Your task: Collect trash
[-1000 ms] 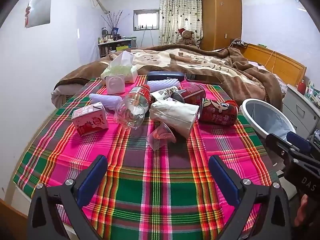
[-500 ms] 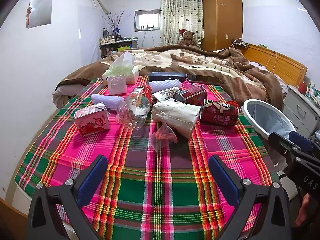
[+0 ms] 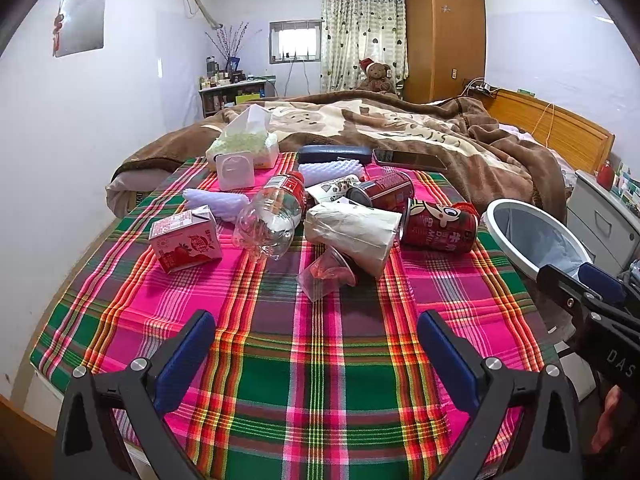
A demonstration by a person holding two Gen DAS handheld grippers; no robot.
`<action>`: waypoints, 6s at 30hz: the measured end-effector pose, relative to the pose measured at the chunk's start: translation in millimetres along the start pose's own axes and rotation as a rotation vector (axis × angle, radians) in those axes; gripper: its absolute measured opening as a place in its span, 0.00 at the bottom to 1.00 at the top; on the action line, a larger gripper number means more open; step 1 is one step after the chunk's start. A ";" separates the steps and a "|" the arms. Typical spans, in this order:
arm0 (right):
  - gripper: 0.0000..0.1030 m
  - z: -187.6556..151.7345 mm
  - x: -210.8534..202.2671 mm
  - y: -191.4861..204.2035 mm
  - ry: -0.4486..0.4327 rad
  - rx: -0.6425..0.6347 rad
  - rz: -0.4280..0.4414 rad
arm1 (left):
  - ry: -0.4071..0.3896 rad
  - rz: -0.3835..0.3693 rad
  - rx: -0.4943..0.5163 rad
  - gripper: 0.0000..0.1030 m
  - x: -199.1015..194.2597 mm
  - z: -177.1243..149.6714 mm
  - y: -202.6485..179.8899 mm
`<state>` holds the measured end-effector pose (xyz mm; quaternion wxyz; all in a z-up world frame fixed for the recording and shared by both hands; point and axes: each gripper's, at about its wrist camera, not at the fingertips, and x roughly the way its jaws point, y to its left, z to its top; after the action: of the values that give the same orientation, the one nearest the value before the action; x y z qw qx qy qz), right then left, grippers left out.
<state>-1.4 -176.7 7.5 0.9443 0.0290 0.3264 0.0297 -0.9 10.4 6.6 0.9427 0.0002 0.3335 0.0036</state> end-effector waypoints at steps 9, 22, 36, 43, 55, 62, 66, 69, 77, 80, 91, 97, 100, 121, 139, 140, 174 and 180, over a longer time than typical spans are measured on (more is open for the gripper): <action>0.75 -0.2 -0.6 -0.2 -0.002 0.003 -0.002 | -0.002 0.000 0.001 0.99 -0.4 0.1 -0.2; 0.75 0.2 -1.1 -1.1 -0.003 0.006 -0.005 | -0.003 0.001 0.001 0.99 -0.8 0.3 -0.8; 0.75 0.6 -2.0 -3.0 -0.004 0.007 -0.006 | -0.004 0.000 0.002 0.99 -1.4 0.0 -1.4; 0.75 0.5 -2.3 -3.4 -0.003 0.007 -0.007 | -0.004 0.001 0.002 0.99 -2.7 0.3 -2.1; 0.75 14.1 19.6 -2.0 -0.017 -0.021 0.050 | 0.010 -0.006 -0.035 0.99 12.3 15.1 23.0; 0.75 30.2 38.8 3.8 -0.006 -0.055 0.076 | 0.015 0.008 -0.078 0.99 30.7 29.6 61.4; 0.75 41.5 54.4 8.7 0.015 -0.115 0.118 | 0.027 0.023 -0.099 0.99 42.3 38.0 83.4; 0.75 49.3 67.6 7.6 0.038 -0.123 0.153 | 0.026 0.044 -0.102 0.99 48.8 44.6 99.8; 0.75 59.1 99.9 10.8 0.092 -0.163 0.201 | 0.053 0.059 -0.078 0.99 76.2 63.3 139.0; 0.75 61.6 110.4 10.2 0.129 -0.160 0.229 | 0.082 0.077 -0.036 0.99 90.3 70.5 149.5; 0.75 64.4 126.1 12.8 0.209 -0.206 0.318 | 0.192 -0.056 0.046 0.98 134.6 77.8 161.3; 0.75 60.8 120.6 18.9 0.274 -0.246 0.357 | 0.224 -0.150 0.041 0.96 130.4 70.3 147.0; 0.75 61.3 116.7 22.1 0.281 -0.259 0.393 | 0.235 -0.212 0.053 0.96 122.7 65.1 135.8; 0.58 50.1 128.8 31.8 0.311 -0.241 0.347 | 0.291 -0.186 0.136 0.68 154.6 69.2 133.5; 0.55 39.3 122.4 30.5 0.289 -0.204 0.320 | 0.287 -0.188 0.044 0.35 149.5 62.9 122.4; 0.54 39.0 121.4 29.4 0.285 -0.197 0.322 | 0.279 -0.184 0.032 0.35 146.3 62.9 122.3; 0.53 57.1 44.3 -49.5 0.055 0.007 0.246 | 0.043 -0.283 0.103 0.35 50.1 103.9 4.9; 0.53 58.3 32.9 -84.1 0.020 0.050 0.159 | 0.025 -0.346 0.147 0.35 48.0 107.7 -49.5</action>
<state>63.6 -260.1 26.8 0.9347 0.0782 0.3330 0.0966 104.5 -38.5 60.0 0.9225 0.0119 0.3397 -0.1828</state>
